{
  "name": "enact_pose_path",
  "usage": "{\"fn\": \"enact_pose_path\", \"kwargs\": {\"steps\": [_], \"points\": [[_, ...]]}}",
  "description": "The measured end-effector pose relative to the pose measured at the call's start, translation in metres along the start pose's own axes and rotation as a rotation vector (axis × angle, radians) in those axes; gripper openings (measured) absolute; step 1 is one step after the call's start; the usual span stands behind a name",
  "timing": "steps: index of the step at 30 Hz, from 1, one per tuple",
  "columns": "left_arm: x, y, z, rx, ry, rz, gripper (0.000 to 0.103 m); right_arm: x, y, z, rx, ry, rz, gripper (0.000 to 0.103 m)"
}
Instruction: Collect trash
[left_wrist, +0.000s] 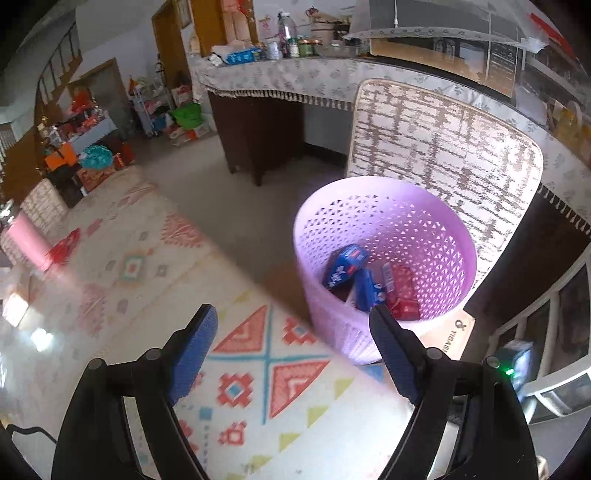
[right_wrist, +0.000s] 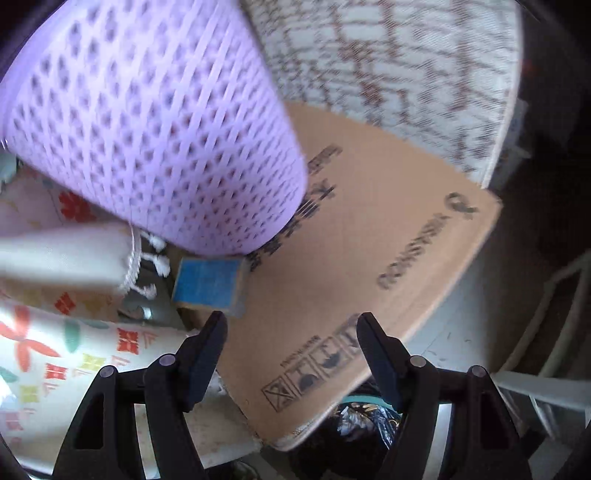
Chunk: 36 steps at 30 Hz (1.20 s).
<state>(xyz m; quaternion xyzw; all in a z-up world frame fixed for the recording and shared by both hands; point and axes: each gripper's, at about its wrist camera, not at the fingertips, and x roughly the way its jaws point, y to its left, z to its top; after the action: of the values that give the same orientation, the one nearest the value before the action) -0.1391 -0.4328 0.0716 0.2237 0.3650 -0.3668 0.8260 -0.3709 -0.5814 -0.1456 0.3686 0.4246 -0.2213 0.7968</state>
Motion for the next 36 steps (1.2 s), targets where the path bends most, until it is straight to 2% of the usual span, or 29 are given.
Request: {"fn": "enact_pose_path", "kwargs": {"steps": [5,12,18,24,32,35,36], "points": [[-0.021,0.005,-0.018,0.004,-0.04,0.058,0.083,-0.042,0.005,0.006,0.0,-0.071,0.004,0.078],[-0.053,0.017,-0.043,-0.014,-0.097,0.098,0.083,-0.095,0.059,0.008,-0.056,-0.202,0.014,0.083],[-0.076,0.028,-0.06,-0.046,-0.135,0.098,0.083,-0.137,0.097,0.003,-0.107,-0.295,0.023,0.085],[-0.094,0.033,-0.076,-0.064,-0.164,0.094,0.083,-0.164,0.123,-0.006,-0.136,-0.344,0.03,0.087],[-0.117,0.043,-0.091,-0.096,-0.214,0.099,0.084,-0.178,0.142,-0.017,-0.172,-0.378,0.024,0.087],[-0.128,0.045,-0.097,-0.111,-0.263,0.105,0.084,-0.183,0.147,-0.02,-0.178,-0.39,0.023,0.087],[-0.133,0.045,-0.1,-0.115,-0.287,0.115,0.089,-0.187,0.149,-0.022,-0.182,-0.399,0.023,0.087]]}}
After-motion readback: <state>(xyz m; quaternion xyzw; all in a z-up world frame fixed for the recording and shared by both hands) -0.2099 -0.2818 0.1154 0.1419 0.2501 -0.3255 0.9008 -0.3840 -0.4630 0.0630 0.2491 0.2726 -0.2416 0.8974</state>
